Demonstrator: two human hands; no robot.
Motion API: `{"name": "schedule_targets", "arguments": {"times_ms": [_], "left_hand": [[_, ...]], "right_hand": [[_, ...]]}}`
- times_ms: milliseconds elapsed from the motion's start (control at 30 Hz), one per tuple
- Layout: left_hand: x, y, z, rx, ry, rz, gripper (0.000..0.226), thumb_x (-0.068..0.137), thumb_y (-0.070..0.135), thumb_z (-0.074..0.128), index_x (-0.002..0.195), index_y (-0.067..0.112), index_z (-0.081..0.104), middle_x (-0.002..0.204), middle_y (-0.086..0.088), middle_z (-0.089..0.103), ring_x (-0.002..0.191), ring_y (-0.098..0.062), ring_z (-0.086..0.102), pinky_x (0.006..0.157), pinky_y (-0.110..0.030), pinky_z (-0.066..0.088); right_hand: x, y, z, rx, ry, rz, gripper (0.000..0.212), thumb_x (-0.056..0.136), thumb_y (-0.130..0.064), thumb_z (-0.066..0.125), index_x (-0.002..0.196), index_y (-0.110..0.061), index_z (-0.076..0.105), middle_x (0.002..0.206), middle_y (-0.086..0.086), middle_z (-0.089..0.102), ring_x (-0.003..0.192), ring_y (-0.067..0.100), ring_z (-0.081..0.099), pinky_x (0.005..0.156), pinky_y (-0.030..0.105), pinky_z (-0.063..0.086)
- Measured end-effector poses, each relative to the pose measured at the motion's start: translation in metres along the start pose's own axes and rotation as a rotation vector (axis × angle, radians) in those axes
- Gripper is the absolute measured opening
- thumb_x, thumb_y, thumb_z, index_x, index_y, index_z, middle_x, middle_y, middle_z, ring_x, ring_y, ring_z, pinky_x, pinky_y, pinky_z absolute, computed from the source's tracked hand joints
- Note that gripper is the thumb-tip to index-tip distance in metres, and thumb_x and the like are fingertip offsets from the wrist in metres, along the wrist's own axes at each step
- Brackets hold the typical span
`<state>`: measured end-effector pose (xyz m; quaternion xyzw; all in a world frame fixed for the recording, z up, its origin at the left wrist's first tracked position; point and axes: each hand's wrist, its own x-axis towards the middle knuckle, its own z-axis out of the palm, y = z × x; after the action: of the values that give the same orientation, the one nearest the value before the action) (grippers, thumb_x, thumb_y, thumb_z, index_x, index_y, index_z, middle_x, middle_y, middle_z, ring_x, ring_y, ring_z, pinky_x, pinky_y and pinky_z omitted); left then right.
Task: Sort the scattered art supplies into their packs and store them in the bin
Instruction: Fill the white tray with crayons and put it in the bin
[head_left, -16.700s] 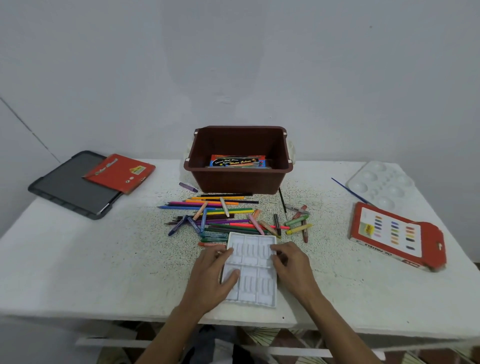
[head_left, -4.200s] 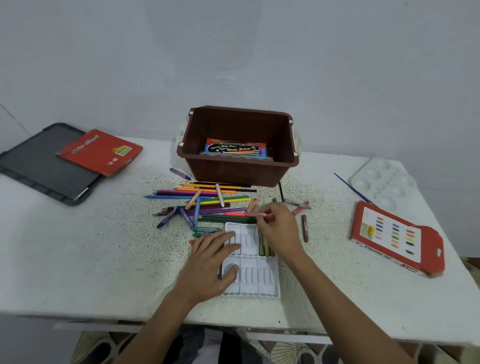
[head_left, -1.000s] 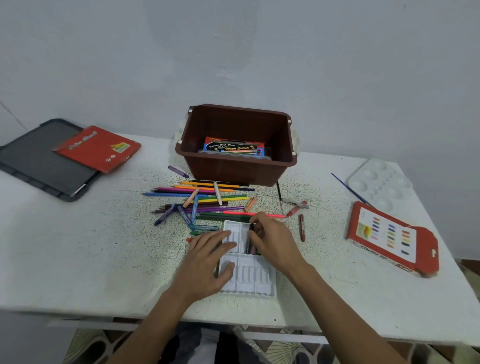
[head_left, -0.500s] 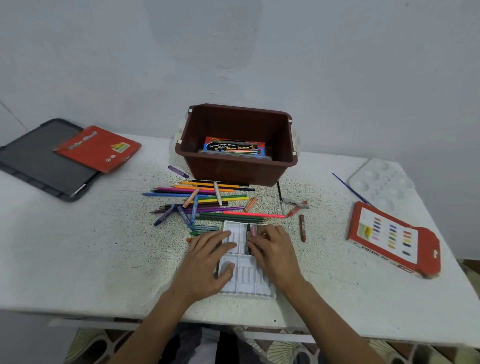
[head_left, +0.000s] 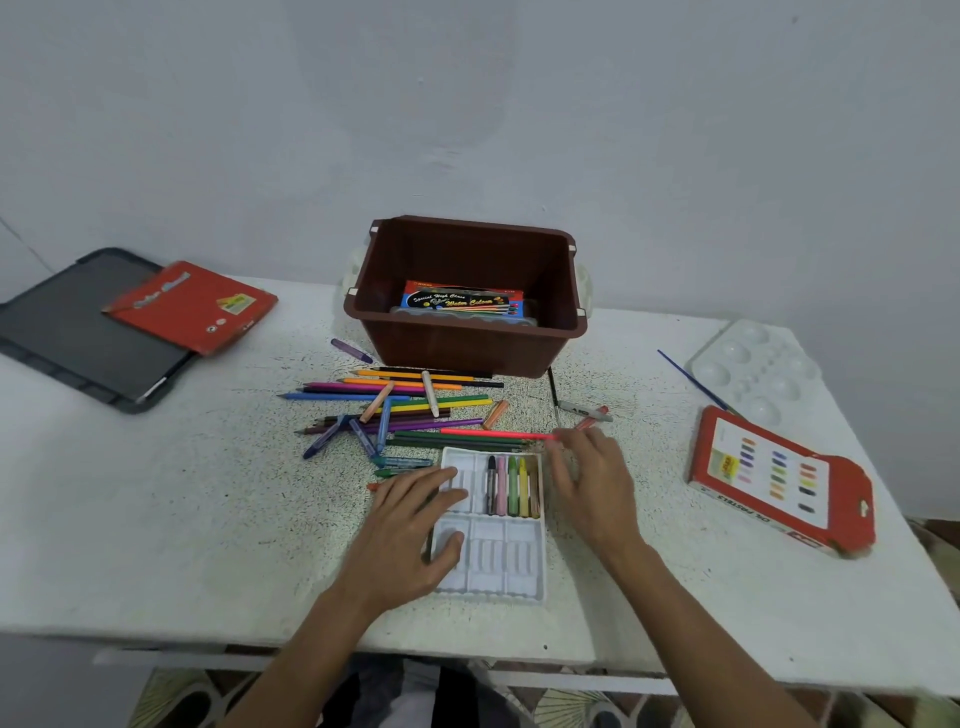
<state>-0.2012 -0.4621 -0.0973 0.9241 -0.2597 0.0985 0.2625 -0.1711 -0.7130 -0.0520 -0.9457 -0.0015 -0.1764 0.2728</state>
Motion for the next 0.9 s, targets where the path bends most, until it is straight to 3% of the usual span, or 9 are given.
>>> {"name": "schedule_targets", "arguments": {"times_ms": [100, 233, 400, 600, 733, 800, 900], "left_hand": [[0.0, 0.0, 0.0, 0.002, -0.009, -0.009, 0.047, 0.091, 0.043, 0.055, 0.132, 0.022, 0.057, 0.145, 0.009, 0.048, 0.137, -0.011, 0.038, 0.113, -0.038, 0.028], [-0.001, 0.001, -0.001, -0.012, -0.018, -0.029, 0.049, 0.092, 0.045, 0.052, 0.134, 0.021, 0.056, 0.146, 0.01, 0.048, 0.138, -0.009, 0.036, 0.113, -0.039, 0.028], [-0.001, 0.0, -0.001, -0.004, -0.032, -0.025, 0.047, 0.093, 0.033, 0.045, 0.136, 0.019, 0.055, 0.149, 0.008, 0.045, 0.139, -0.011, 0.035, 0.113, -0.042, 0.028], [0.0, 0.0, -0.001, -0.01, -0.011, -0.032, 0.047, 0.089, 0.035, 0.05, 0.132, 0.02, 0.058, 0.148, 0.004, 0.045, 0.135, -0.016, 0.04, 0.108, -0.046, 0.034], [0.0, -0.001, 0.001, 0.006, -0.017, -0.023, 0.049, 0.088, 0.041, 0.053, 0.133, 0.021, 0.058, 0.148, 0.005, 0.045, 0.135, -0.016, 0.04, 0.109, -0.047, 0.033], [0.0, -0.001, 0.001, 0.006, -0.011, -0.017, 0.05, 0.089, 0.043, 0.052, 0.133, 0.021, 0.059, 0.147, 0.006, 0.045, 0.135, -0.015, 0.039, 0.109, -0.045, 0.031], [0.001, 0.0, 0.0, 0.018, -0.01, -0.008, 0.052, 0.09, 0.046, 0.05, 0.136, 0.022, 0.057, 0.147, 0.008, 0.046, 0.137, -0.013, 0.038, 0.111, -0.043, 0.028]], "right_hand": [[0.016, 0.014, -0.01, -0.094, 0.03, 0.106, 0.022, 0.096, -0.028, 0.06, 0.11, -0.012, 0.067, 0.103, 0.007, 0.066, 0.092, 0.022, 0.057, 0.073, 0.029, 0.038], [0.033, 0.023, -0.019, -0.134, 0.037, 0.229, 0.028, 0.096, -0.029, 0.06, 0.118, -0.012, 0.064, 0.112, 0.012, 0.063, 0.102, 0.031, 0.055, 0.078, 0.037, 0.042], [0.049, 0.036, -0.018, -0.332, -0.121, 0.265, 0.031, 0.097, -0.031, 0.053, 0.123, -0.017, 0.061, 0.119, 0.015, 0.057, 0.101, 0.036, 0.055, 0.081, 0.043, 0.045], [0.054, 0.038, -0.015, -0.327, -0.119, 0.261, 0.02, 0.098, -0.026, 0.052, 0.107, -0.016, 0.066, 0.106, 0.012, 0.061, 0.089, 0.033, 0.058, 0.076, 0.043, 0.049], [0.05, 0.025, -0.023, -0.107, -0.053, 0.288, 0.012, 0.093, -0.026, 0.061, 0.101, -0.018, 0.066, 0.105, 0.005, 0.061, 0.086, 0.024, 0.059, 0.071, 0.035, 0.046], [0.048, 0.014, -0.027, 0.109, -0.029, 0.341, 0.002, 0.091, -0.022, 0.064, 0.091, -0.02, 0.064, 0.099, 0.002, 0.064, 0.077, 0.018, 0.059, 0.067, 0.031, 0.043], [0.041, -0.005, -0.034, 0.437, -0.068, 0.411, 0.007, 0.091, -0.018, 0.066, 0.086, -0.02, 0.063, 0.089, 0.0, 0.07, 0.066, 0.015, 0.063, 0.061, 0.031, 0.048]]}}
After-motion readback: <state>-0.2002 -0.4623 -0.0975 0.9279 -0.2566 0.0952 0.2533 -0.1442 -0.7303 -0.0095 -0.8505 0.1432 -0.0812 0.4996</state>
